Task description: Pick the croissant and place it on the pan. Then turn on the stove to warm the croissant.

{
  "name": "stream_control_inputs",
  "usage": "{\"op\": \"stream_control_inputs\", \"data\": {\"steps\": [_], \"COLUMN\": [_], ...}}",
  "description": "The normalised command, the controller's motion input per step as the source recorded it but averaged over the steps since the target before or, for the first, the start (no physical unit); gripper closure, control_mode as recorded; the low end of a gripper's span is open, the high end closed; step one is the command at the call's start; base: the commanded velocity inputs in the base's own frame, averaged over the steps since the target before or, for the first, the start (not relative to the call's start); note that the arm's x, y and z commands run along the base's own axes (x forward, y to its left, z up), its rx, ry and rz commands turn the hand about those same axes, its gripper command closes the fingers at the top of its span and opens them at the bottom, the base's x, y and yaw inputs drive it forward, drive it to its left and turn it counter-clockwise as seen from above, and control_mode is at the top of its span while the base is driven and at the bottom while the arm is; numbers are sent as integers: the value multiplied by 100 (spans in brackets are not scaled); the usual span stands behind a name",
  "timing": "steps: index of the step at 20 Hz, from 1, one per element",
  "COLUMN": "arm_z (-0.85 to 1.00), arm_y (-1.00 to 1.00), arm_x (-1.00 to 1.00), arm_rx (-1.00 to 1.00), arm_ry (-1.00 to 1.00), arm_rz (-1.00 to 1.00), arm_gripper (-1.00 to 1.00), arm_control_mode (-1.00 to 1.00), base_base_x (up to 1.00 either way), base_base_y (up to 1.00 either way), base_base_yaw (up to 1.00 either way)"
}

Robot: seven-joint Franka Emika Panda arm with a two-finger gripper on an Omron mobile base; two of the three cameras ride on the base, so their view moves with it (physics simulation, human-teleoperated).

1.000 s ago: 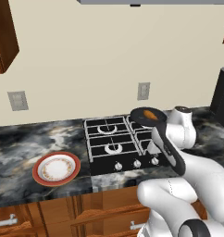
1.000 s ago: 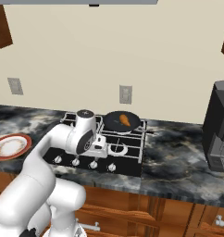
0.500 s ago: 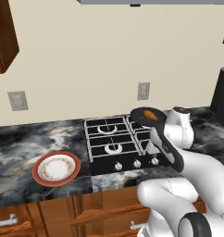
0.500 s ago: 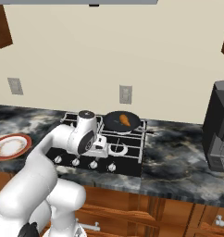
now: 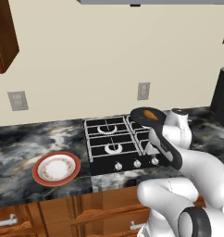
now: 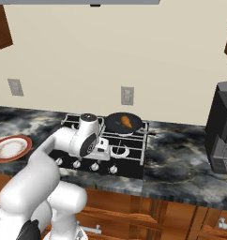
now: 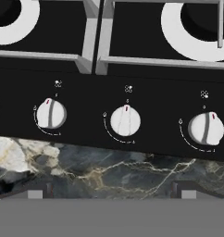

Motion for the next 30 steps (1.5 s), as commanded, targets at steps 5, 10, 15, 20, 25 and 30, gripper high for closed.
{"op": "stream_control_inputs", "data": {"steps": [5,10,15,20,25,30], "arm_z": [-12,-12,-13,-14,-11,-7], "arm_y": [-2,-3,-1,0,0,0], "arm_x": [8,5,8,7,9,13], "arm_rx": [0,0,0,0,0,0], "arm_ry": [0,0,0,0,0,0], "arm_rz": [0,0,0,0,0,0], "arm_gripper": [-100,-100,-100,-100,-100,-100], "arm_control_mode": [-100,-100,-100,-100,-100,-100], "base_base_x": [0,0,0,0,0,0], "base_base_y": [0,0,0,0,0,0], "base_base_yaw": [0,0,0,0,0,0]}}
